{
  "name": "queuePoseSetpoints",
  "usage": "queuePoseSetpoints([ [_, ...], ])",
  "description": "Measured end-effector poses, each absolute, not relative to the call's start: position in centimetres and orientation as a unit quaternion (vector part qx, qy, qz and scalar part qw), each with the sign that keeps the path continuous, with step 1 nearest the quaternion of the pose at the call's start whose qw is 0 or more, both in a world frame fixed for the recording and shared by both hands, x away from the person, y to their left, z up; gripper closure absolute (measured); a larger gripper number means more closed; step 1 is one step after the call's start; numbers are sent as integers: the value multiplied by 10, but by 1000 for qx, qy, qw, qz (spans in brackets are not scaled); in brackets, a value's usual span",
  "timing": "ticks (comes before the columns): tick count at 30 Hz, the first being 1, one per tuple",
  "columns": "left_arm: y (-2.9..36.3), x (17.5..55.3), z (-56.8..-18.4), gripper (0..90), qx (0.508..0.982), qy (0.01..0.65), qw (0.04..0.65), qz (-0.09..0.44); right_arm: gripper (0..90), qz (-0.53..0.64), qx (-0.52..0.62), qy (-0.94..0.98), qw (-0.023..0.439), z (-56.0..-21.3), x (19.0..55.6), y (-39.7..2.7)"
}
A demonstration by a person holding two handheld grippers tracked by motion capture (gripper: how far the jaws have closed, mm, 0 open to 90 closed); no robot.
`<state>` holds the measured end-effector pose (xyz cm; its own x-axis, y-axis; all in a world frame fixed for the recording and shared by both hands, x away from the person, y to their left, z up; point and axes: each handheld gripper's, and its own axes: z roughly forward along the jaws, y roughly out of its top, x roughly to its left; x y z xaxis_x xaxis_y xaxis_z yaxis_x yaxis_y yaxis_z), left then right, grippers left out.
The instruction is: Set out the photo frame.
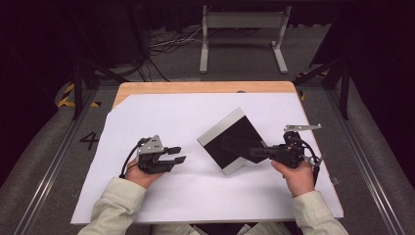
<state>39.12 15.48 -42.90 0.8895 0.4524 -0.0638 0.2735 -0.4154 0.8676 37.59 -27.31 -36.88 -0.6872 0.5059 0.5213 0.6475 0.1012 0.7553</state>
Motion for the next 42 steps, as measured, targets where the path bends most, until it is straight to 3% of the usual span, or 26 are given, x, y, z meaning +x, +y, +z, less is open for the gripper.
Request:
queuePoseSetpoints([
  [4,154,391,-429,580,836,217,495,91,873,-556,-373,-743,12,-365,370,-270],
  [10,155,391,-429,579,836,216,496,91,873,-531,-361,-766,-25,-368,368,-267],
  [42,154,391,-429,572,837,216,495,90,873,-424,-235,-872,-67,-364,339,-272],
])
